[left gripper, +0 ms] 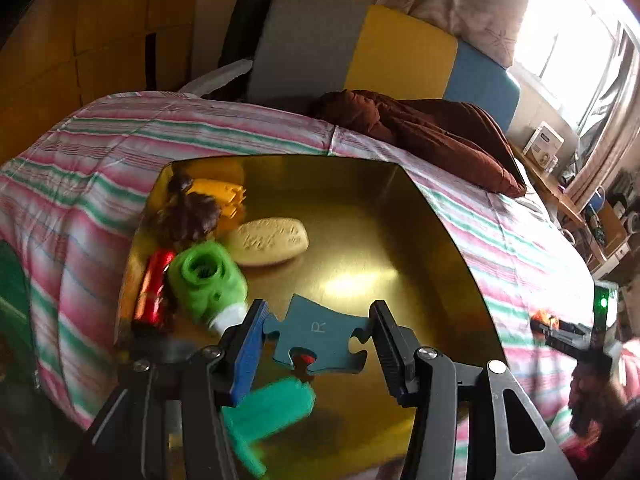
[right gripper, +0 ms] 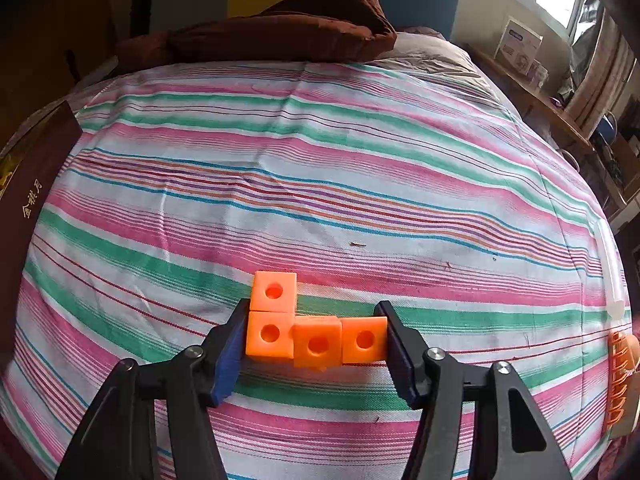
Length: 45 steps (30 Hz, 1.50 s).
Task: Organize rigid objects
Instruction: 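Lower the teal puzzle piece into the gold tray and open the left gripper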
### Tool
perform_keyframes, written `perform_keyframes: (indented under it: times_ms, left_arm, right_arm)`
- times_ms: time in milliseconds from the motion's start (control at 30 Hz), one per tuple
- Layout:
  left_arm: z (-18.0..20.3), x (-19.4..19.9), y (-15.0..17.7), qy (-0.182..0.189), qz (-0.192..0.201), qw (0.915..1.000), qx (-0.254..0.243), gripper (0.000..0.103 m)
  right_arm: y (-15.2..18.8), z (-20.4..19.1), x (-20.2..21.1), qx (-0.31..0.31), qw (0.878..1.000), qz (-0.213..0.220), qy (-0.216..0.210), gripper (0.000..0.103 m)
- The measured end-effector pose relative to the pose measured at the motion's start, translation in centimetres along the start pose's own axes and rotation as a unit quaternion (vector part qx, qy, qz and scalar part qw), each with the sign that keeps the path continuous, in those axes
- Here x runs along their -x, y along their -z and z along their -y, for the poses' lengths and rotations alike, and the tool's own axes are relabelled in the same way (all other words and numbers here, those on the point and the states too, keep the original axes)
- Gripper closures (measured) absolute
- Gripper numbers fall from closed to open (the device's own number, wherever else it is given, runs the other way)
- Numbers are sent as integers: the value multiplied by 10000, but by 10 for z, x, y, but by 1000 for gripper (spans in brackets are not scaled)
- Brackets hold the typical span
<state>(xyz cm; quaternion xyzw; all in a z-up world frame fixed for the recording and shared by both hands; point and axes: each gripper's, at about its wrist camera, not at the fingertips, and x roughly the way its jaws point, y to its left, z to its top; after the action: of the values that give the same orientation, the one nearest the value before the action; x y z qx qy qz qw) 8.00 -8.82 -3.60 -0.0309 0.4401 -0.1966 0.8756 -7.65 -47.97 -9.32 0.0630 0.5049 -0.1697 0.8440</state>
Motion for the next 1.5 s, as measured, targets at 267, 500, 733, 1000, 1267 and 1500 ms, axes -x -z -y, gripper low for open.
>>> perform_keyframes:
  times_ms: [267,500,733,1000,1267,1500]
  left_arm:
    - [14,-48,-22,-363,-253,9978,-484,51]
    - [8,-81,-28,-708,-600,9935,-656,50]
    - [2,-87,-27,-958,-633,9911,-668,44]
    - [8,-58,-28,-1017,-163,9920,-725,36]
    - [9,6,-19,-952,600,9916,-630,30]
    - [-37,56,0,-1444,927,9845,-357,27]
  right_arm:
    - [-1,-1,-1,17,10000,-11,12,43]
    - [-1,-1,-1,31,10000,-25,32,43]
    - [0,-3,0,96,9999,-21,102,43]
    - [2,-6,2,147,9997,5,175,43]
    - [3,-11,5,265,9992,58,292,43]
    - [3,-14,7,336,9988,84,347,43]
